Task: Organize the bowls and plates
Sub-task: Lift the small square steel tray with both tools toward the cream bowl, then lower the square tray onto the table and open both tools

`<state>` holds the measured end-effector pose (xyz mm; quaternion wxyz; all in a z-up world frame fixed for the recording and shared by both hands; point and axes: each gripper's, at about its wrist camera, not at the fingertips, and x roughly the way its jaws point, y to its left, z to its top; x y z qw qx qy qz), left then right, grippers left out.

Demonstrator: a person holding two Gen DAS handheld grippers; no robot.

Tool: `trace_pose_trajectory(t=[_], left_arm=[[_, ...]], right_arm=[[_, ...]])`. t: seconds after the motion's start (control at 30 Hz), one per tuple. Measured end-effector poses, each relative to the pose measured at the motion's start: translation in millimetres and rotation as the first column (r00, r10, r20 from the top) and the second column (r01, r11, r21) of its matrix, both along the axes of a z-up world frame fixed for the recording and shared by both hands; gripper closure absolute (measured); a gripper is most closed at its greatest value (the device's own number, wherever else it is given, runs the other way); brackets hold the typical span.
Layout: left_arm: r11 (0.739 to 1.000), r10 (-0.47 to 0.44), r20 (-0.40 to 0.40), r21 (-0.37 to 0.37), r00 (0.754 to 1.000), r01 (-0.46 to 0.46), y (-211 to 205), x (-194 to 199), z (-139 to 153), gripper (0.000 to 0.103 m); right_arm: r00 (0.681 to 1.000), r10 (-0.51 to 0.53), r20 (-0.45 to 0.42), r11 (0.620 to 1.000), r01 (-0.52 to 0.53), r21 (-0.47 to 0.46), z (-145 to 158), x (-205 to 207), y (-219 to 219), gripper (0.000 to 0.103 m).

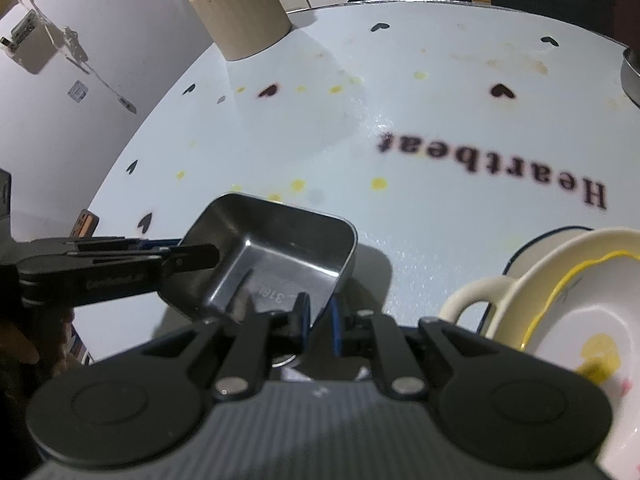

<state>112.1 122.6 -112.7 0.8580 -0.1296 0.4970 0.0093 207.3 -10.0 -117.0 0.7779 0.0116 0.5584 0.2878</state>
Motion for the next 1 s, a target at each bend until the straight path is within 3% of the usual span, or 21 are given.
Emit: trace_pose_trajectory(t=[0.13, 0.2, 0.27, 0.4, 0.63, 0.67, 0.8, 1.0], left_arm=[[1.000, -0.004, -0.005, -0.004, 1.000, 0.004, 0.7, 1.2, -1.6, 0.075], [1.000, 0.009, -0.002, 0.002, 1.000, -0.009, 2.9, 2.1, -0.6, 0.067], [1.000, 0.019, 0.005, 0.006, 1.000, -0.019, 4.3, 2.1, 1.2, 0.054], [1.000, 0.028, 0.024, 0.006, 0.999, -0.028, 5.9, 2.6, 7.6, 0.040], [0.998, 0.063, 0.107, 0.008, 0.992, -0.064, 3.3, 12.3, 32.1, 0.005], [0.997, 0.070, 0.120, 0.010, 0.990, -0.071, 0.9, 15.7, 36.3, 0.003], [0.998, 0.056, 0.166, 0.004, 0.984, -0.058, -17.4, 32.2, 51.6, 0.000], [1.000, 0.007, 0.197, -0.010, 0.980, -0.005, -62.6, 58.5, 61.3, 0.000]], right_arm=[[1.000, -0.006, -0.010, 1.000, 0.006, -0.006, -2.1, 0.6, 1.2, 0.087], [1.000, -0.019, -0.015, 1.000, 0.019, -0.008, -3.2, 1.9, 0.9, 0.084], [1.000, -0.016, -0.011, 1.000, 0.016, -0.002, -2.3, 2.4, 0.7, 0.073], [1.000, -0.021, 0.016, 1.000, 0.021, 0.000, 1.9, 0.5, -0.3, 0.045], [0.992, -0.060, 0.111, 0.998, 0.055, 0.044, 27.7, 4.4, -23.7, 0.014], [0.990, -0.073, 0.125, 0.997, 0.067, 0.046, 31.9, 5.8, -29.7, 0.008], [0.970, -0.162, 0.180, 0.986, 0.154, 0.056, 45.4, 15.3, -64.2, 0.001], [0.910, -0.320, 0.265, 0.947, 0.319, 0.048, 55.0, 31.0, -125.7, 0.001]])
